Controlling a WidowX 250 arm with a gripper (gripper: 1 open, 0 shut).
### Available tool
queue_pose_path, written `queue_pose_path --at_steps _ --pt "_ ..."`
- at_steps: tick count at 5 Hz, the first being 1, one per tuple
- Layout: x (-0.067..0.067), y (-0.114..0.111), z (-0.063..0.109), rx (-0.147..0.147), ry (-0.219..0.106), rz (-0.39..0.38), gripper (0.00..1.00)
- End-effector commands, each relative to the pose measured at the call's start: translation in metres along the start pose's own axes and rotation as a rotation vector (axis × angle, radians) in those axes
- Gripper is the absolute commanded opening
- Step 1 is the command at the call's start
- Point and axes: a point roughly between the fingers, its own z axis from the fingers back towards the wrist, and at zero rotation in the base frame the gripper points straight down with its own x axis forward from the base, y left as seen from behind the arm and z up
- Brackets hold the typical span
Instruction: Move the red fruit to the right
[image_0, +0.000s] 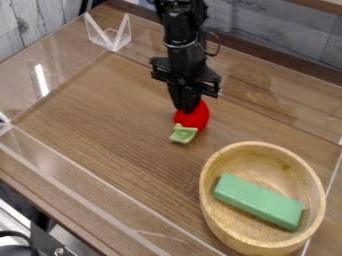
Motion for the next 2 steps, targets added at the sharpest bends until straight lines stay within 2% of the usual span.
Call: queue_pose_path --at_steps 1,2 --pt "0.013 0.0072 0.0152 -0.004 -0.044 -0.038 0.0" --pt "0.0136 0.0063 0.0235 -0.012 -0.049 -0.031 0.0"
